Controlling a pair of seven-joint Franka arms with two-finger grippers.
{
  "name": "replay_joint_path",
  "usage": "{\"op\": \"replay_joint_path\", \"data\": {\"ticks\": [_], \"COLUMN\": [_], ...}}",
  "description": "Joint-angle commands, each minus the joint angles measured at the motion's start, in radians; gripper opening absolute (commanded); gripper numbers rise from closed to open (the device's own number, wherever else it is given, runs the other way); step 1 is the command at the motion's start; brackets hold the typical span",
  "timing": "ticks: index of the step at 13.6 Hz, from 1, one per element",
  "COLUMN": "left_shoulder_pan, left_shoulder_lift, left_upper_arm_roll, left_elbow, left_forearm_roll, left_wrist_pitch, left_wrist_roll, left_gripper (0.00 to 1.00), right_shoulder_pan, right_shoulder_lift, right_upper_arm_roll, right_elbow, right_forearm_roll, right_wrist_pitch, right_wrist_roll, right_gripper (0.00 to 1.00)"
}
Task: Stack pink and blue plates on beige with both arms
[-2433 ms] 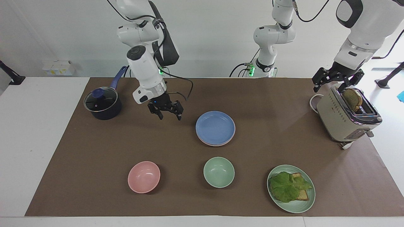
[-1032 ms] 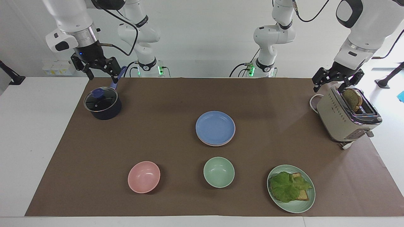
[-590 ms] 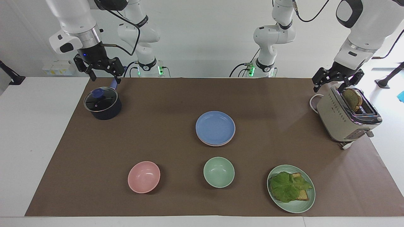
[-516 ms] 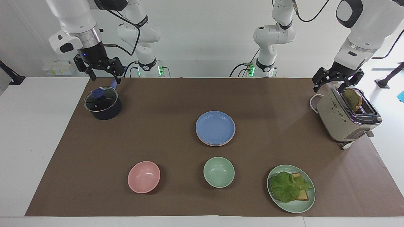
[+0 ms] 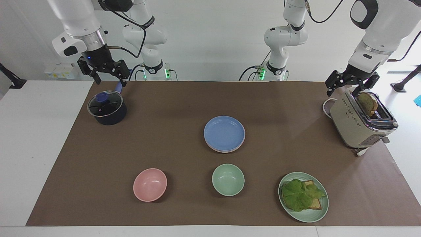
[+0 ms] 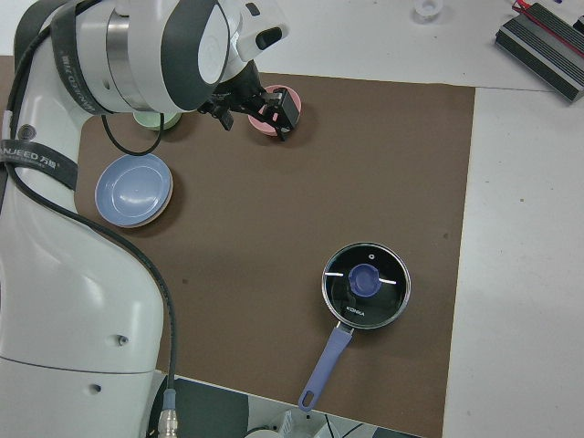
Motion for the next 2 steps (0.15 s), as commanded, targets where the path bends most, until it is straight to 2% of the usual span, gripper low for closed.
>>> {"op": "replay_joint_path", "data": {"ticks": [1, 2], "left_shoulder_pan": [0.007, 0.007], "left_shoulder_lift": [-0.004, -0.004], "left_upper_arm_roll": [-0.006, -0.006], "left_elbow": [0.001, 0.001], "left_forearm_roll": [0.017, 0.017], "left_wrist_pitch": [-0.013, -0.013], "left_wrist_roll": [0.008, 0.008], "left_gripper": [1.00, 1.00], "right_shoulder_pan": [-0.013, -0.013], "right_shoulder_lift": [-0.027, -0.027], "right_upper_arm_roll": [-0.001, -0.001], "right_elbow": [-0.033, -0.033], "right_forearm_roll": [0.001, 0.002], "right_wrist_pitch": [0.000, -0.001], "right_wrist_roll": [-0.046, -0.046], "right_gripper": [1.00, 1.00]}}
